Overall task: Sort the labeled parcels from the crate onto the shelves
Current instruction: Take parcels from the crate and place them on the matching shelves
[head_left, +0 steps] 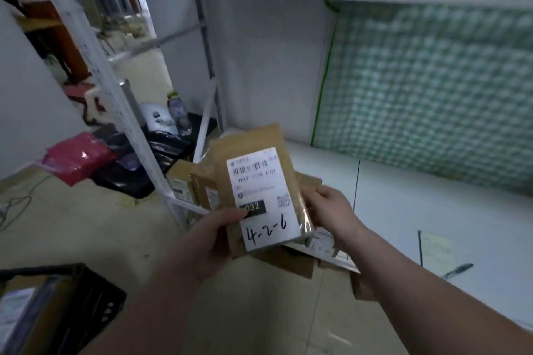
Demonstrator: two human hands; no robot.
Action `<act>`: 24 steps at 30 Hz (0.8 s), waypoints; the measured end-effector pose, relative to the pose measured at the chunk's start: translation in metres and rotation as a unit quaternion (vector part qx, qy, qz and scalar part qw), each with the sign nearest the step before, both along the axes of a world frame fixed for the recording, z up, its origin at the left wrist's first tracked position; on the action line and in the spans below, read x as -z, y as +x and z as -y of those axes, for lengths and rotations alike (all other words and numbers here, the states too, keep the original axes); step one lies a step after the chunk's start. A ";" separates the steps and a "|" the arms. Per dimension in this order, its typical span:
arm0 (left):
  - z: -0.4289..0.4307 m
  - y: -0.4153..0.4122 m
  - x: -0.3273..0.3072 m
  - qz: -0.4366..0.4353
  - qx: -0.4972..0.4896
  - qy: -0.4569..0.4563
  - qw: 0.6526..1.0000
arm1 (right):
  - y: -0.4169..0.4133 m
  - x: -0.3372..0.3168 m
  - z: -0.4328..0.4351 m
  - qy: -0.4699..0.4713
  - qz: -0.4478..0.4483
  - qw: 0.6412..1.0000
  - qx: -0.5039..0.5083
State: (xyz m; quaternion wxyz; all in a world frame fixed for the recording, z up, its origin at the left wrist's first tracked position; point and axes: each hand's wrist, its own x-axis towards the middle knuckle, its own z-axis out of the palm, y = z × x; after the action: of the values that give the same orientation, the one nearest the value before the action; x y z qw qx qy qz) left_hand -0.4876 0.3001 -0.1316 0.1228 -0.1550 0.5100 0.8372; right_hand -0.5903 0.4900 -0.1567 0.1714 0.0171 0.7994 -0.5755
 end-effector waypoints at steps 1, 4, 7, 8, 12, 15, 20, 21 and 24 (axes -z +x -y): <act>0.005 -0.002 -0.024 -0.017 0.000 -0.010 1.000 | 0.000 -0.025 0.006 0.009 -0.029 0.999 -0.016; 0.020 -0.005 -0.086 -0.071 -0.014 -0.021 0.997 | 0.005 -0.097 0.022 0.006 -0.088 0.995 -0.048; 0.035 -0.002 -0.136 -0.101 -0.014 -0.019 0.995 | 0.018 -0.159 0.031 -0.023 -0.111 0.992 -0.059; 0.039 -0.001 -0.151 -0.112 -0.014 -0.023 0.993 | 0.023 -0.177 0.032 -0.030 -0.119 0.991 -0.061; 0.046 0.007 -0.211 -0.170 -0.002 -0.069 0.983 | 0.039 -0.237 0.036 -0.028 -0.168 0.980 -0.099; 0.045 0.013 -0.253 -0.206 0.007 -0.079 0.975 | 0.050 -0.275 0.033 -0.039 -0.202 0.972 -0.111; 0.033 0.003 -0.296 -0.255 0.010 -0.100 0.962 | 0.049 -0.312 0.020 -0.039 -0.216 0.968 -0.124; 0.030 -0.002 -0.302 -0.263 0.011 -0.105 0.959 | 0.045 -0.316 0.017 -0.042 -0.216 0.968 -0.123; 0.022 -0.024 -0.318 -0.279 0.005 -0.130 0.951 | 0.029 -0.331 0.012 -0.062 -0.226 0.967 -0.097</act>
State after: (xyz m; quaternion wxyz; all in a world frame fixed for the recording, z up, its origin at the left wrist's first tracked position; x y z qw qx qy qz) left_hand -0.5118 0.2776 0.1860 -0.0419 0.0728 0.6290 0.7729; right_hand -0.5610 0.4781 0.1741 0.0422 -0.2019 0.7778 -0.5938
